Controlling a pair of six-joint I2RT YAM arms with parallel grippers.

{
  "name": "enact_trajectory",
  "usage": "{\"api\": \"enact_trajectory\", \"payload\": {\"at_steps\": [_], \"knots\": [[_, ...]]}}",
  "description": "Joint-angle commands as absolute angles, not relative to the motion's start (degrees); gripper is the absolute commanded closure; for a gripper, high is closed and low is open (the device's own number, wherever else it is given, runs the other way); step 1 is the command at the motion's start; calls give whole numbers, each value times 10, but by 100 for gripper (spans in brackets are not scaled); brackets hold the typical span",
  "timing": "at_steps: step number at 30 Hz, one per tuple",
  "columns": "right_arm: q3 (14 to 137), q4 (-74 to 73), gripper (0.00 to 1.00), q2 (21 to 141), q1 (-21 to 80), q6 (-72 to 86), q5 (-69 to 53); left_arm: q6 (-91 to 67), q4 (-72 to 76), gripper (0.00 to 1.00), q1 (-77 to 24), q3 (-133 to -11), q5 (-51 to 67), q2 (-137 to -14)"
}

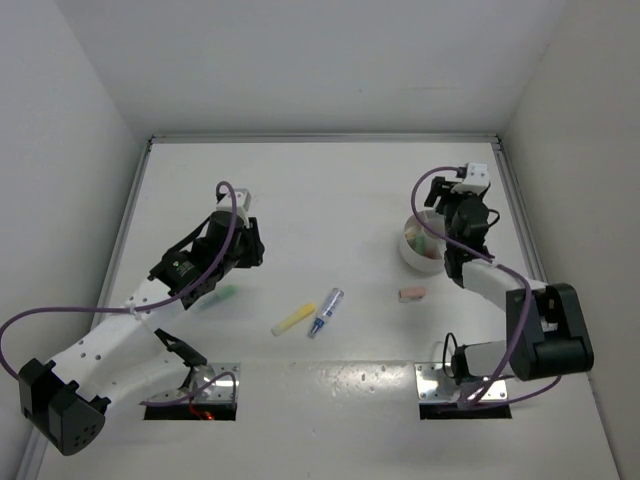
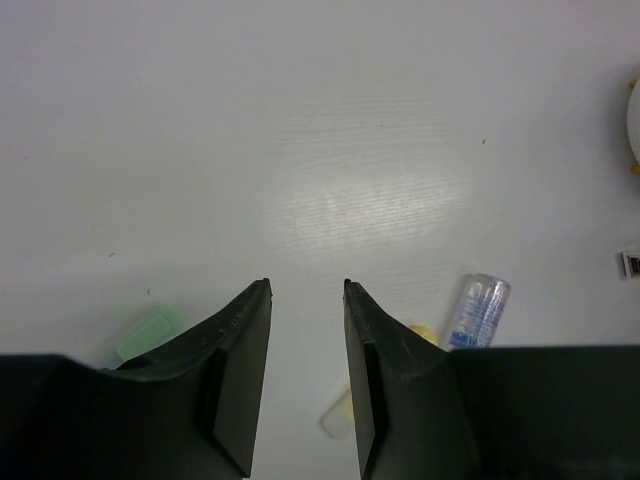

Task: Sort the stationery into containers
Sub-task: Place the pen in the storage box, then pick up the pen from the center of the board.

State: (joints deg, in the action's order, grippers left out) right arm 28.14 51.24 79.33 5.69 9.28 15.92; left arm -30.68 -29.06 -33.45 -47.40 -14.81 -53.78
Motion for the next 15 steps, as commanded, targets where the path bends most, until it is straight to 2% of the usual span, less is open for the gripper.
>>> {"api": "enact_trajectory", "payload": {"at_steps": [1, 3, 4, 5, 6, 8, 9, 10, 12, 13, 15], "knots": [[312, 570, 30, 747, 54, 63, 108, -299, -275, 59, -337, -474, -162, -527], [339, 524, 30, 716, 54, 37, -16, -307, -282, 59, -337, -474, -194, -522], [365, 378, 33, 710, 54, 10, -94, -312, -288, 59, -337, -474, -209, -514], [453, 259, 38, 715, 54, -34, -290, -332, -296, 61, -337, -474, -228, -503], [496, 14, 53, 730, 63, -180, -399, -349, -301, 80, -337, -474, -281, -497], [607, -258, 70, 805, 80, -401, -598, -401, -328, 96, -337, -474, -332, -484], [633, -351, 77, 835, 104, -514, -628, -416, -337, 100, -337, -474, -368, -473], [656, -458, 81, 863, 121, -532, -628, -426, -343, 100, -331, -474, -379, -467], [700, -511, 81, 920, 162, -572, -581, -439, -343, 100, -330, -474, -386, -455], [700, -505, 78, 920, 211, -561, -557, -439, -343, 93, -325, -474, -395, -449], [658, -420, 65, 914, 258, -523, -492, -456, -356, 56, -325, -474, -406, -449]]}}
